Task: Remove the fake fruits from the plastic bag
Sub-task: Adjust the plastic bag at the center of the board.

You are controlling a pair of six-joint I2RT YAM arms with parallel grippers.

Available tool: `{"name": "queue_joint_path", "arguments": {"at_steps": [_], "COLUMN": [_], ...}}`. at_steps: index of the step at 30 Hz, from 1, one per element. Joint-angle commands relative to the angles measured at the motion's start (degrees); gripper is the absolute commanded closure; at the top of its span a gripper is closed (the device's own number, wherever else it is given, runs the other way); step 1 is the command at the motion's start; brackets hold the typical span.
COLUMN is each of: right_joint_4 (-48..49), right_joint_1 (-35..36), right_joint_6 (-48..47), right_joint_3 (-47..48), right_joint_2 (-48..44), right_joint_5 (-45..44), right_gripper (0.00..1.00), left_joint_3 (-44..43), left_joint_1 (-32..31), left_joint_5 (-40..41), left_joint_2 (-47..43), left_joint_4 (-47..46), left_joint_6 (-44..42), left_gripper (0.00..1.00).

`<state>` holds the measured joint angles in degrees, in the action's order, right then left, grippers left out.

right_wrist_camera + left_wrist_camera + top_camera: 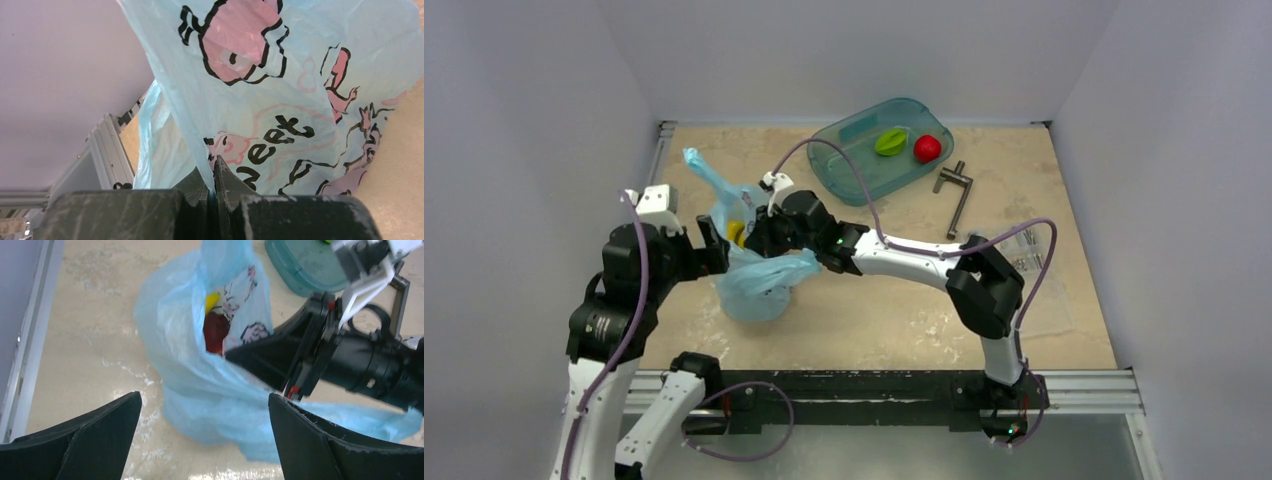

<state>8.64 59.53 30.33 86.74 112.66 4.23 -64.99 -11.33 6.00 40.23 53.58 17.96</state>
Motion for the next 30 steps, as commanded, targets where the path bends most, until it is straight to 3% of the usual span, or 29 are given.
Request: {"name": "queue_joint_path", "arguments": {"at_steps": [1,9,14,17,30], "right_joint_4": [5.3,6.4,8.1,7.5,7.9], "right_joint_1": [-2.4,-2.8,-2.7,-2.7,-2.8], "right_joint_6": [2.6,3.8,4.5,4.2,4.5], "right_joint_3": [-2.6,-5.3,-7.1,-7.4,-9.2], "right_joint_2": [-3.9,-4.9,-6.1,-6.8,-9.0], "right_joint_5": [3.9,6.3,7.5,7.3,7.0], "right_gripper": [1.00,1.00,1.00,1.00,1.00], "left_joint_3": [4.9,10.5,6.8,5.4,1.7], "left_joint_1": [0.0,0.0,0.0,0.0,0.0], "left_joint_5": [-0.6,4.0,2.8,0.9,-4.5], "left_joint_2": [-4.4,-4.5,2.5,3.9,12.7], "left_joint_4": [7.0,8.7,5.6,2.5,-4.9], "left_joint_6": [7.1,20.9,20.6,20.4,23.4], "left_gripper": [0.00,0.04,0.05,0.00,0.00]}}
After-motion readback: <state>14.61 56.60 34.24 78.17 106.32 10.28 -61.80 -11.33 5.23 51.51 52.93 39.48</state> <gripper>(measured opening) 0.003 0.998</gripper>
